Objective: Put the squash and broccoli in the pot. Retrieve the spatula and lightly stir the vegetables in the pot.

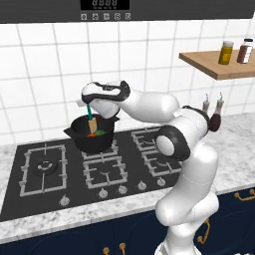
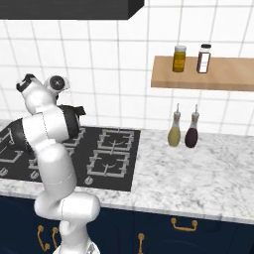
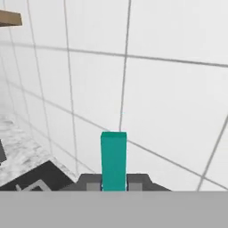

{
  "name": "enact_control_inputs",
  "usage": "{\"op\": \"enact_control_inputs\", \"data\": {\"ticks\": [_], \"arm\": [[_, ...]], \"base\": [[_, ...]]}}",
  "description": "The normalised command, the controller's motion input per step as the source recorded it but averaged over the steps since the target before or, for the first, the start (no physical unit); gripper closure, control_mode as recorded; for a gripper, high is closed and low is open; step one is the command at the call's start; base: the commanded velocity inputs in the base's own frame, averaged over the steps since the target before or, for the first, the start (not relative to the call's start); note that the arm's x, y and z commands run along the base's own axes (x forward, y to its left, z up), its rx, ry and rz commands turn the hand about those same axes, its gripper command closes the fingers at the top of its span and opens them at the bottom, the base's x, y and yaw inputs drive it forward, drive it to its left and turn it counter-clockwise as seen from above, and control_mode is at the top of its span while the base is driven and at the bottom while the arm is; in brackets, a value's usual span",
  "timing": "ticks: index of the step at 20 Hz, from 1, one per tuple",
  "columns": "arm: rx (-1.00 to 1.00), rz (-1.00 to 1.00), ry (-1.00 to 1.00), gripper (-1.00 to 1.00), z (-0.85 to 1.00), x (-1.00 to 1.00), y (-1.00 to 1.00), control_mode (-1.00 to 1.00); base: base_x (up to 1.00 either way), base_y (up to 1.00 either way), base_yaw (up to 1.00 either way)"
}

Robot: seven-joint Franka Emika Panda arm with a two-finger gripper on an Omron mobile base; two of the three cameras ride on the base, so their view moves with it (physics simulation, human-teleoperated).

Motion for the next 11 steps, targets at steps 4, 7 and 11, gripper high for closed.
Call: {"op": "enact_control_inputs", "data": {"ticks": [4, 7, 11], "arm": [[-0.08, 0.0, 0.16, 1.0, 0.27, -0.16, 0.0, -1.0], [-0.06, 0.0, 0.12, 1.0, 0.46, -0.14, 0.01, -1.0], [-0.09, 0.0, 0.03, 1.0, 0.11, 0.01, 0.05, -1.0]], "base": [[0.0, 0.0, 0.0], [0.0, 0.0, 0.0], [0.0, 0.0, 0.0]]}}
